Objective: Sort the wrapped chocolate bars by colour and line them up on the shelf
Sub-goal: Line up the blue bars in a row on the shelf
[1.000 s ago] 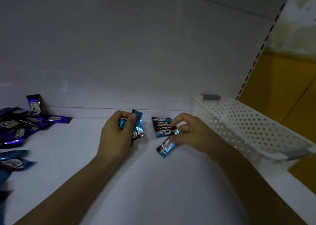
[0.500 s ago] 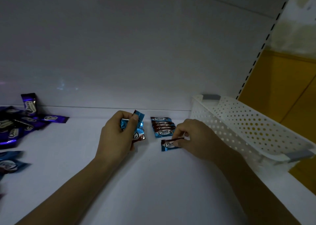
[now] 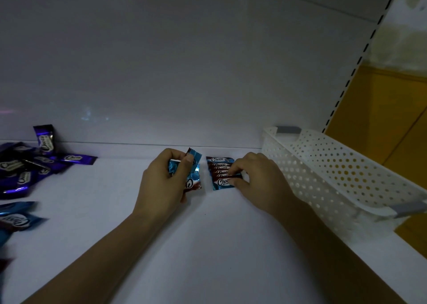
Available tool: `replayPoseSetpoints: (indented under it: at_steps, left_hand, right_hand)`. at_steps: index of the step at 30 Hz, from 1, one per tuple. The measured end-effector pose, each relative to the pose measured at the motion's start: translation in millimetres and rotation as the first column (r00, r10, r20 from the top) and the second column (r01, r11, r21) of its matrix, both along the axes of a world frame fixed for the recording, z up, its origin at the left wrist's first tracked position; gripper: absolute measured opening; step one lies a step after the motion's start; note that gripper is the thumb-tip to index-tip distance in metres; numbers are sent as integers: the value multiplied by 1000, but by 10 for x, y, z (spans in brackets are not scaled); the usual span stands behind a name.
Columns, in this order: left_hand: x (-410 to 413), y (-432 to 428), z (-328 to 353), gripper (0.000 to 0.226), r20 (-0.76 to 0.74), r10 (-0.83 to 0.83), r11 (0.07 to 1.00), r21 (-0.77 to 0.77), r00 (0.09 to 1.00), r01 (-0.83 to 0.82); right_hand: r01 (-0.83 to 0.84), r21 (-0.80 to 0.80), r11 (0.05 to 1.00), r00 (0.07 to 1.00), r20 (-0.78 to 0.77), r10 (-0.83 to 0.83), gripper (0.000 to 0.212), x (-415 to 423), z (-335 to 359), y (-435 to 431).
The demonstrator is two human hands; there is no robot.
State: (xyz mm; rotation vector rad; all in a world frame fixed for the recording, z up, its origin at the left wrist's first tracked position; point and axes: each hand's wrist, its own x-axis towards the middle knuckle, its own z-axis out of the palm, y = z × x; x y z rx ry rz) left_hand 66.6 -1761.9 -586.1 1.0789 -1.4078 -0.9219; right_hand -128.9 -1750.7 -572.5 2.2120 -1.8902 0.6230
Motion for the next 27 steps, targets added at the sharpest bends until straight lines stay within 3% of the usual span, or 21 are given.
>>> replayPoseSetpoints:
  at_steps: [1, 3, 5, 6, 9, 13, 18, 22, 25, 27]
  left_hand:
    - [2, 2, 3, 15, -1, -9, 1000, -2, 1000, 9]
    - [3, 15, 13, 14, -4, -44, 999, -1, 999, 44]
    - [2, 39, 20, 12, -5, -99, 995, -9, 995, 99]
    - [-5, 54, 29, 11, 7, -132, 991, -23, 991, 132]
    - [-9, 99, 59, 12, 23, -225, 973, -52, 974, 226]
    - [10, 119, 76, 23, -34, -282, 959, -20, 959, 281]
    - [13, 112, 72, 11, 40, -274, 960, -55, 961, 276]
    - [10, 101, 73, 16, 2, -210, 976, -61, 978, 210]
    - [-11, 103, 44, 10, 44, -203, 973, -100, 978, 206]
    - [-4, 96, 37, 12, 34, -199, 973, -116, 980, 201]
  right_hand:
    - [-10, -28, 1000, 999, 53, 12, 17, -1, 6, 5]
    - [-65, -40, 997, 913, 400, 76, 12, 49, 69, 53]
    - [-193, 16, 981, 663, 739, 119, 11, 146, 154, 114]
    - [-251, 44, 967, 586, 802, 116, 11, 186, 181, 136]
    - [-339, 103, 935, 533, 840, 101, 12, 268, 211, 195]
    - [-243, 99, 965, 419, 908, 12, 21, 203, 266, 194]
    - [-268, 105, 958, 335, 942, -9, 29, 162, 275, 207]
    - [-340, 141, 930, 146, 985, -96, 35, 191, 294, 199]
    - [-385, 163, 908, 174, 979, -102, 44, 168, 295, 191]
    - [-495, 123, 860, 130, 989, -66, 47, 174, 294, 199]
